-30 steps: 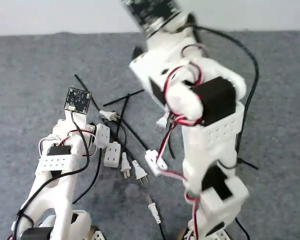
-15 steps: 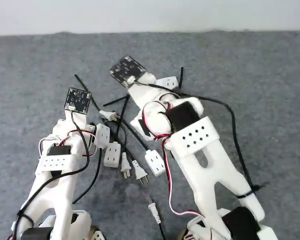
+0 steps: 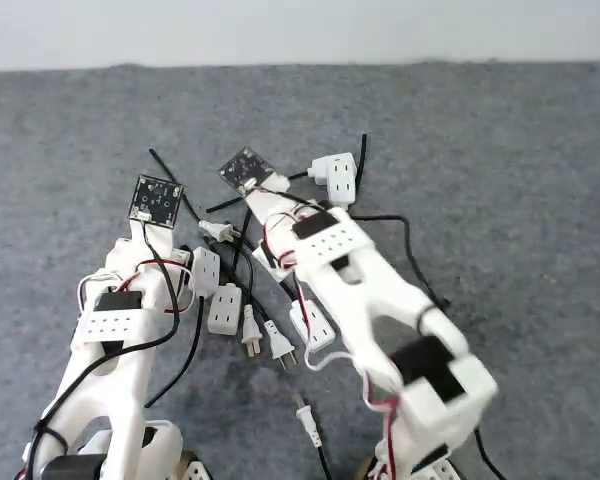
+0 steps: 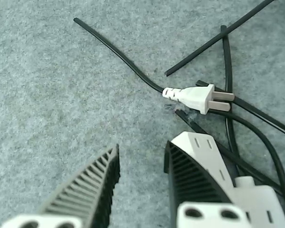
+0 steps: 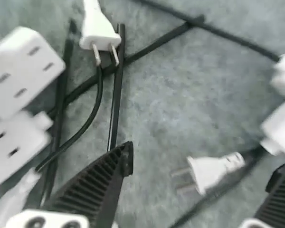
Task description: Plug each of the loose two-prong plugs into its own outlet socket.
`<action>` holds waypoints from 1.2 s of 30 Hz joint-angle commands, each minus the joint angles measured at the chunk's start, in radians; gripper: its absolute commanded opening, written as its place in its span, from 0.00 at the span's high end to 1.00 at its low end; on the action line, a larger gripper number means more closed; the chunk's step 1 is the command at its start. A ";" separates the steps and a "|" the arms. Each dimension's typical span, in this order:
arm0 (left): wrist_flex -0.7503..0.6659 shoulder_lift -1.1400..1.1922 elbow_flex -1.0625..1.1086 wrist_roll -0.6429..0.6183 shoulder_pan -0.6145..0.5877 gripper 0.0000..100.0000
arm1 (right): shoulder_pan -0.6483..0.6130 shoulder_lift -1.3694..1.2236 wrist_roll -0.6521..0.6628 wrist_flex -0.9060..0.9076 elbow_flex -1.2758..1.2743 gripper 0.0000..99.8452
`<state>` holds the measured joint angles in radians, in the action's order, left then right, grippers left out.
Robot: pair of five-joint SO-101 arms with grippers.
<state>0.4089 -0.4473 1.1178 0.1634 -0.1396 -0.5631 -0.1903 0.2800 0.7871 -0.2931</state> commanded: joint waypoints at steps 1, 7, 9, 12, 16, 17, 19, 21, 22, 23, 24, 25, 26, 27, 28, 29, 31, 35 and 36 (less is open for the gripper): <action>-0.025 -0.006 -0.005 0.011 0.000 0.84 | 0.016 -0.159 -0.012 -0.025 0.176 0.57; -0.025 -0.008 -0.005 0.009 -0.005 0.84 | 0.001 -0.323 -0.051 -0.010 0.373 0.57; -0.025 -0.008 -0.005 0.009 -0.006 0.84 | 0.001 -0.335 -0.091 0.042 0.443 0.57; -0.025 -0.008 -0.005 0.009 -0.006 0.84 | 0.001 -0.338 -0.140 0.122 0.529 0.57; -0.025 -0.008 -0.005 0.009 -0.006 0.84 | 0.008 -0.346 -0.252 0.127 0.563 0.57; -0.025 -0.008 -0.005 0.009 -0.008 0.84 | 0.018 -0.346 -0.278 0.116 0.563 0.57; -0.025 -0.008 -0.005 0.009 -0.008 0.84 | 0.036 -0.348 -0.325 0.094 0.563 0.57; -0.025 -0.008 -0.005 0.009 -0.008 0.84 | 0.058 -0.348 -0.361 0.073 0.563 0.57; -0.025 -0.008 -0.005 0.009 -0.008 0.84 | 0.059 -0.348 -0.368 0.065 0.563 0.57; -0.025 -0.008 -0.005 0.009 -0.008 0.84 | 0.056 -0.351 -0.371 0.062 0.563 0.57; -0.025 -0.008 -0.005 0.009 -0.008 0.84 | 0.054 -0.358 -0.371 0.059 0.563 0.57; -0.025 -0.008 -0.005 0.009 -0.008 0.84 | 0.054 -0.369 -0.373 0.058 0.565 0.57; -0.025 -0.008 -0.005 0.009 -0.008 0.84 | 0.054 -0.383 -0.373 0.058 0.568 0.57; -0.025 -0.008 -0.005 0.009 -0.008 0.84 | 0.054 -0.392 -0.373 0.058 0.568 0.57; -0.025 -0.008 -0.005 0.009 -0.008 0.84 | 0.054 -0.398 -0.371 0.061 0.568 0.57; -0.025 -0.008 -0.005 0.009 -0.008 0.84 | 0.056 -0.401 -0.371 0.067 0.568 0.57; -0.025 -0.008 -0.005 0.009 -0.008 0.84 | 0.064 -0.401 -0.371 0.081 0.566 0.57; -0.025 -0.008 -0.005 0.009 -0.008 0.84 | 0.084 -0.386 -0.373 0.133 0.568 0.57; -0.025 -0.008 -0.005 0.009 -0.008 0.84 | 0.090 -0.375 -0.373 0.147 0.568 0.57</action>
<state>0.4089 -0.4473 1.1178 0.1649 -0.1412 -0.5017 -0.6061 -0.0806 0.8884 0.2102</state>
